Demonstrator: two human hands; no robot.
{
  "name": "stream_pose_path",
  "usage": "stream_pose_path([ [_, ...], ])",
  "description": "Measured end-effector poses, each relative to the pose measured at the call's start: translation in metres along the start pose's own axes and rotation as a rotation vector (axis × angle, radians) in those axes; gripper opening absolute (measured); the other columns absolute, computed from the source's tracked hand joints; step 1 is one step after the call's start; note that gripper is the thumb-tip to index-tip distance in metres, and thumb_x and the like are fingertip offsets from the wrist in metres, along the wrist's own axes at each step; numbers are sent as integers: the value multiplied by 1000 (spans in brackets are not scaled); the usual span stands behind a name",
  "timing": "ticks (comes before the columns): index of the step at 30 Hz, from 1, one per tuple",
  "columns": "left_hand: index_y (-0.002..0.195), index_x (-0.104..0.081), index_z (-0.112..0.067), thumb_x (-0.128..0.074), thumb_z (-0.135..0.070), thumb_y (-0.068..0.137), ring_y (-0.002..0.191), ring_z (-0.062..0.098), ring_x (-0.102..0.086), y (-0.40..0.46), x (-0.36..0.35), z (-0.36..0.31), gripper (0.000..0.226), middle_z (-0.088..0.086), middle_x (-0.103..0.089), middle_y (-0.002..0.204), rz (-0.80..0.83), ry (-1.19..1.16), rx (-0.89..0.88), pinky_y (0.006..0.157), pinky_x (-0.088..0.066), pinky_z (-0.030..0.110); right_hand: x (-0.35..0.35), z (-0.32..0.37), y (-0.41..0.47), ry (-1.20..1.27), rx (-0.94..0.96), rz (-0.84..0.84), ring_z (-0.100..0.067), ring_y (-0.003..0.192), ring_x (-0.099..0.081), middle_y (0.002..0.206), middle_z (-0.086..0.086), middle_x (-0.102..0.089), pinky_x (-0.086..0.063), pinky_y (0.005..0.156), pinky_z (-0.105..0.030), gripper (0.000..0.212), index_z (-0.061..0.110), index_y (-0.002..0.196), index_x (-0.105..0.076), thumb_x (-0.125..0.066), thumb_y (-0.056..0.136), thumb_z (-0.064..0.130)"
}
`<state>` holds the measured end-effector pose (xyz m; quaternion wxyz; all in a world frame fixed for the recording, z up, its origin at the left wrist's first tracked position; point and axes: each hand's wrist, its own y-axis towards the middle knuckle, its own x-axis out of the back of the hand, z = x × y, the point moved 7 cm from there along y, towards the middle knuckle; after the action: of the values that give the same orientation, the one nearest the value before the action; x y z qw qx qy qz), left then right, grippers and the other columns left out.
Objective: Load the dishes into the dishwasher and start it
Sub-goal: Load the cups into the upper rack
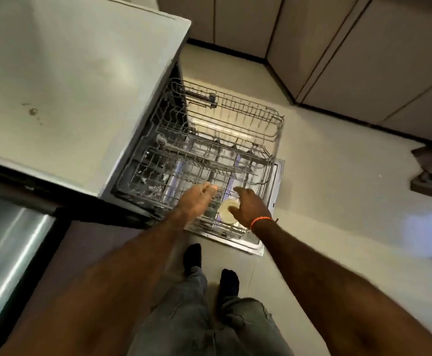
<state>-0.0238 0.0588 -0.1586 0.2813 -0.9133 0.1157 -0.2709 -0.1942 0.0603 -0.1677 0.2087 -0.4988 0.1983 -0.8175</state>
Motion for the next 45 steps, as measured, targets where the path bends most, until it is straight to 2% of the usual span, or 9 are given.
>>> stream_pose_path([
  [3,141,-55,-13,-47,-45,105,122,24,-59,-38,35,-7,49,8,-61,140,-144,78,-40,98,-43,31,16,40,-9,-54,117,10,-31,123,-57,137,-12,-58,-47,102,-38,62,17,147,-44,-64,91,36],
  [10,144,-54,-16,-52,-46,102,127,22,-59,-157,122,27,51,5,-61,142,-487,72,-22,103,-43,30,13,169,-56,-137,492,-19,-28,105,-65,117,-4,-70,-49,89,-35,43,20,136,-57,-61,94,27],
  [19,136,-61,-14,-61,-39,99,113,21,-68,-350,223,138,45,5,-69,128,-1008,-62,68,98,-50,32,-78,356,-153,-98,937,118,-26,104,-68,113,-5,-73,-53,91,-38,35,24,124,-65,-63,89,23],
  [23,127,-64,-15,-65,-38,96,111,21,-64,-429,257,181,38,6,-70,122,-1200,82,114,96,-46,33,-126,431,-198,-62,1041,181,-21,104,-67,114,-3,-73,-52,92,-35,34,22,124,-66,-63,90,23],
  [29,122,-64,-18,-76,-36,86,126,26,-53,-514,299,253,42,7,-62,134,-1386,194,188,108,-42,37,-201,521,-258,-39,1146,257,-18,95,-66,106,0,-73,-50,89,-29,34,22,119,-68,-67,85,17],
  [32,130,-62,-17,-80,-40,80,132,25,-49,-534,313,280,58,6,-57,143,-1359,253,215,111,-40,45,-228,546,-278,-3,1170,275,-18,104,-65,114,0,-71,-50,94,-32,38,21,121,-66,-66,83,14],
  [35,143,-52,-18,-84,-46,75,136,22,-47,-529,321,306,81,5,-53,148,-1178,176,232,113,-35,35,-245,557,-283,71,1136,280,-17,105,-65,114,3,-71,-52,93,-33,38,23,122,-64,-67,84,18],
  [38,147,-46,-18,-87,-50,70,126,19,-56,-521,323,323,93,3,-59,141,-1075,107,257,107,-44,31,-252,559,-281,97,1092,274,-15,103,-64,112,5,-70,-51,89,-28,40,26,123,-62,-66,85,16],
  [45,145,-47,-20,-86,-57,60,120,15,-58,-522,323,318,101,1,-60,135,-1155,8,228,104,-47,33,-246,553,-279,85,1092,309,-15,108,-63,117,6,-69,-53,97,-37,46,30,127,-59,-64,83,17],
])
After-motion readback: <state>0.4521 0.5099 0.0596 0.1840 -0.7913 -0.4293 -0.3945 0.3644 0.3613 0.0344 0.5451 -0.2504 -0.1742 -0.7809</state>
